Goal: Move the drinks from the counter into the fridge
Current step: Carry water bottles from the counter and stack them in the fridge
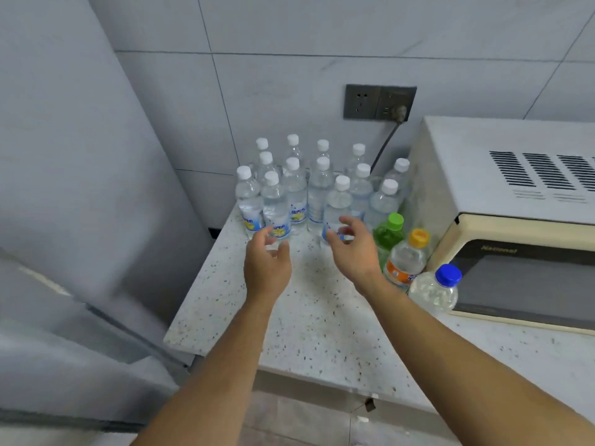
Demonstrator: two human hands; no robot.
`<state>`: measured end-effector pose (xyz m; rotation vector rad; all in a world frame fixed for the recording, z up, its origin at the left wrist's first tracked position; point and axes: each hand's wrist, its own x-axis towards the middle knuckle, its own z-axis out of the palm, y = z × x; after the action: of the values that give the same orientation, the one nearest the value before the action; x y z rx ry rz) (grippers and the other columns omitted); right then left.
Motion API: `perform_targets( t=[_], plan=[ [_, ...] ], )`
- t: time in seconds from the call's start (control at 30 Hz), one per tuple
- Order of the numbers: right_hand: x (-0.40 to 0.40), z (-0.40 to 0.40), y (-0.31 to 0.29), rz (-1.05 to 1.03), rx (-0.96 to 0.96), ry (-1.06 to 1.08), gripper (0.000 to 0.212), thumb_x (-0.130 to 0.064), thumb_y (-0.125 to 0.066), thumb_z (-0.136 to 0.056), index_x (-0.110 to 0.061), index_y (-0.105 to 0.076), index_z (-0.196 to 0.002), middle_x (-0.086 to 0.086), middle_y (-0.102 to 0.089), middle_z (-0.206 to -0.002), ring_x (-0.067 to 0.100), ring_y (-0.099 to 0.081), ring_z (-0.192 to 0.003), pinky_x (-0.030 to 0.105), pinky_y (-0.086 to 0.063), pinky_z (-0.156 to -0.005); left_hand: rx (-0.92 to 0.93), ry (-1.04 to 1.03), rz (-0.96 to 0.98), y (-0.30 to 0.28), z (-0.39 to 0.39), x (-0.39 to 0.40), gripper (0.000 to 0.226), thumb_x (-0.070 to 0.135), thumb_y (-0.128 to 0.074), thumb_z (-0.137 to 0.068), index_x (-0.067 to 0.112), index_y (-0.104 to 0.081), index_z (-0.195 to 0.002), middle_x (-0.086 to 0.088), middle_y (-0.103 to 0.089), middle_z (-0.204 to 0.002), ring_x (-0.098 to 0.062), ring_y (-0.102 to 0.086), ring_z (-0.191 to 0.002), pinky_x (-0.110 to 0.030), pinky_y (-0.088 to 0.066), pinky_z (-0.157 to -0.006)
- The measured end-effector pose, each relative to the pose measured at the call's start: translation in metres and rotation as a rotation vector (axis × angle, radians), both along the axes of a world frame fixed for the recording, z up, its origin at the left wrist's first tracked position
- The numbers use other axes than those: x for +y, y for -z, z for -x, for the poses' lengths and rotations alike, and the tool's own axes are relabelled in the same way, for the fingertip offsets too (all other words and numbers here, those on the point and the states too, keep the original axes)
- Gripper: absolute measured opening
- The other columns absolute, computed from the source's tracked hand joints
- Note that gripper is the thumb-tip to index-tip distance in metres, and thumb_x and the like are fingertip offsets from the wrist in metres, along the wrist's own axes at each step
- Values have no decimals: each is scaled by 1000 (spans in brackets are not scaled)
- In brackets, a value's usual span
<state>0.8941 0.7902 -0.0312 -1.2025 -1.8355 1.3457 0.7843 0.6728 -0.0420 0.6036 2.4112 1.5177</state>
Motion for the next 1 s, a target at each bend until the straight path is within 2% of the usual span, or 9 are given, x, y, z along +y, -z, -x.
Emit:
perform_targets(
  t=[0.07, 0.13, 0.23, 0.3, 0.37, 0.47, 0.6, 0.8, 1.0],
  plan=[
    [25, 17, -20, -86, 37, 45, 49, -33, -66, -91, -25, -49, -137, 1, -51, -128, 20, -64, -100, 42, -53, -96, 99, -15, 34, -22, 18, 23, 46, 31, -62, -93, 28, -47, -136, 1, -52, -131, -15, -62, -100, -27, -46, -79],
    [46, 29, -33, -168, 55, 61, 51, -30, -66, -91, -25, -48, -138, 5, -46, -137, 22, -65, -96, 39, -50, -98, 209, 9, 94, -39, 34, 45, 54, 29, -63, -91, 25, -43, -141, -5, -44, -140, -23, -57, -111, -34, -47, -86],
    [74, 41, -38, -237, -43, 38, 53, -28, -65, -92, -25, -47, -141, 5, -38, -145, 26, -62, -110, 27, -42, -95, 423, 95, 264, -55, 60, 72, 65, 27, -65, -90, 25, -35, -147, -6, -36, -145, -29, -57, -111, -35, -44, -78],
    [87, 48, -36, -237, -145, -6, 55, -29, -64, -93, -26, -45, -144, 6, -35, -149, 27, -56, -120, 29, -41, -93, 515, 145, 389, -60, 79, 85, 65, 26, -64, -91, 24, -33, -148, -6, -34, -146, -31, -58, -109, -34, -40, -74],
    [94, 53, -33, -238, -230, -68, 53, -30, -64, -93, -27, -45, -142, 8, -40, -146, 30, -55, -119, 34, -44, -93, 549, 207, 497, -60, 91, 94, 57, 24, -60, -94, 21, -37, -146, -6, -35, -147, -33, -57, -111, -38, -42, -78],
    [97, 54, -31, -283, -267, -114, 40, -31, -67, -91, -25, -54, -129, 10, -50, -129, 31, -58, -107, 32, -45, -81, 562, 309, 643, -56, 99, 99, 50, 24, -57, -97, 20, -42, -144, -3, -35, -148, -31, -56, -115, -42, -47, -87],
    [88, 44, -25, -321, -266, -121, 29, -40, -73, -85, -23, -56, -101, 5, -51, -106, 23, -53, -83, 30, -38, -70, 508, 258, 581, -48, 91, 91, 47, 21, -63, -94, 18, -49, -139, -8, -40, -139, -33, -58, -109, -41, -46, -87],
    [55, 22, -11, -340, -204, -122, 25, -39, -73, -83, -20, -58, -91, 5, -65, -92, 26, -61, -84, 39, -53, -71, 362, 192, 361, -34, 46, 58, 18, 13, -69, -87, 15, -68, -105, -9, -53, -121, -31, -58, -101, -27, -37, -80],
    [37, 4, -16, -281, -91, -68, 22, -27, -76, -80, -18, -56, -78, 2, -64, -79, 20, -59, -73, 29, -46, -61, 247, 52, 213, -39, 16, 17, 19, 15, -69, -83, 21, -70, -101, -4, -59, -112, -20, -57, -92, -27, -40, -75]
  ],
)
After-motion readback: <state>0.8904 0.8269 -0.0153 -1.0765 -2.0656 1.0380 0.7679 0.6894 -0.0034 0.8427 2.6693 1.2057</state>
